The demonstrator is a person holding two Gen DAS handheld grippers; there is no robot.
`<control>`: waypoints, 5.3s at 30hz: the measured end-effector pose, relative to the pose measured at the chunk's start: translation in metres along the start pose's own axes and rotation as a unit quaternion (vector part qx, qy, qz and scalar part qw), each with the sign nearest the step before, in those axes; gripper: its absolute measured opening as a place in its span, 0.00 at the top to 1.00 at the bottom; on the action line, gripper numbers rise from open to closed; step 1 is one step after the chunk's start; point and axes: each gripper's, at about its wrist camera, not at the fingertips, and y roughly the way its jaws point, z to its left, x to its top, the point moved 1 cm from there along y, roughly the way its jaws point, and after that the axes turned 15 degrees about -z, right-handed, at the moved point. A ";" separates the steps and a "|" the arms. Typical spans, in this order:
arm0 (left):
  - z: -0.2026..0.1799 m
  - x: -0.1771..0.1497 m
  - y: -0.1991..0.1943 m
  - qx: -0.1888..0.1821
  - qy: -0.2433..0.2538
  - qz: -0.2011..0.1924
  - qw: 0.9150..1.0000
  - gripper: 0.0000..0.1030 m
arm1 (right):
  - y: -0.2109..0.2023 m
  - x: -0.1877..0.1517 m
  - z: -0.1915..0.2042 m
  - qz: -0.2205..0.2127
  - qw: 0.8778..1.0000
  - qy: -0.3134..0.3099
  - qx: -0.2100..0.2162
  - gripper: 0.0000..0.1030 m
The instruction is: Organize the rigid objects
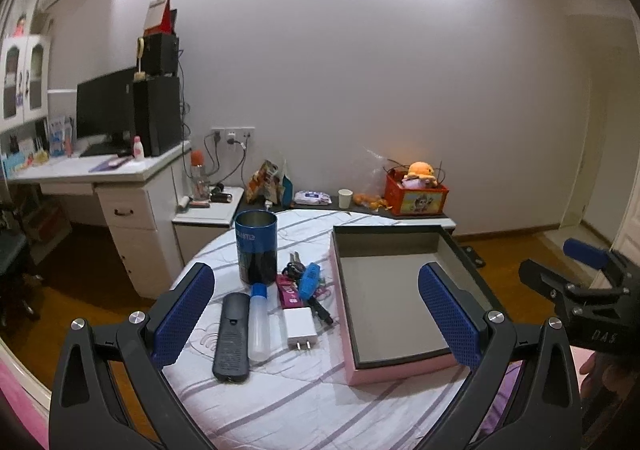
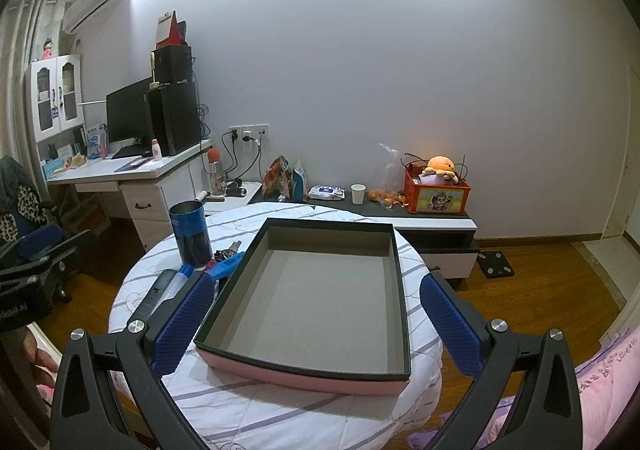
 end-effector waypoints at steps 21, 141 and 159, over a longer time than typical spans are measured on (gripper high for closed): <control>0.001 -0.009 0.011 0.026 0.030 0.018 0.999 0.00 | 0.013 -0.009 0.004 0.016 1.000 0.000 0.006 0.00; 0.079 -0.073 0.267 0.082 0.021 0.152 0.985 0.32 | 0.127 -0.100 -0.094 0.221 0.974 0.015 -0.042 0.91; 0.053 -0.035 0.196 0.050 0.030 0.093 0.994 0.34 | 0.129 -0.106 -0.093 0.227 0.973 0.022 -0.037 0.91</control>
